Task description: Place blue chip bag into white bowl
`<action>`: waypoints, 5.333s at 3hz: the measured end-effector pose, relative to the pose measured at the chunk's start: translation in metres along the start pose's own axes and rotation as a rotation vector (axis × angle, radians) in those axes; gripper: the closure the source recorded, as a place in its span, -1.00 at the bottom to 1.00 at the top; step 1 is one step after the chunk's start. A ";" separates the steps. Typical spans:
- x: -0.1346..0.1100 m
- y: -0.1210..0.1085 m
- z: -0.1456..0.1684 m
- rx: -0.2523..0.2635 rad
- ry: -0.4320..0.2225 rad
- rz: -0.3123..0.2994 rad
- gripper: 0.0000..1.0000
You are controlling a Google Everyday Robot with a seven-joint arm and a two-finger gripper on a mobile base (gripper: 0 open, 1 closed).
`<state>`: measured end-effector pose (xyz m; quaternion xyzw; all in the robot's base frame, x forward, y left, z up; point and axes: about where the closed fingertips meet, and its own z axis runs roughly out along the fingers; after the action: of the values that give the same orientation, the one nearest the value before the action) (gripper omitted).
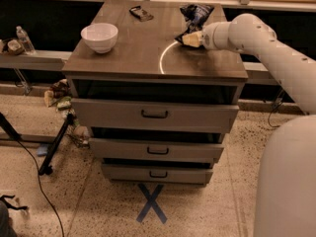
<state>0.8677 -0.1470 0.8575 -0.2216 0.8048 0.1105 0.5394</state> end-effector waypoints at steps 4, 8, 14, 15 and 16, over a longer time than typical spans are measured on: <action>-0.089 0.110 -0.017 -0.324 -0.170 -0.069 1.00; -0.148 0.238 0.014 -0.473 -0.247 -0.085 1.00; -0.146 0.314 0.061 -0.518 -0.222 -0.110 -0.99; -0.145 0.305 0.059 -0.509 -0.220 -0.113 -1.00; -0.145 0.276 0.051 -0.476 -0.213 -0.125 -1.00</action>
Offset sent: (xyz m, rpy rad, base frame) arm -0.0157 0.0730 0.0585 0.0764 -0.1056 0.2516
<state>0.8246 0.1512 0.9536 -0.3785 0.6796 0.2858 0.5597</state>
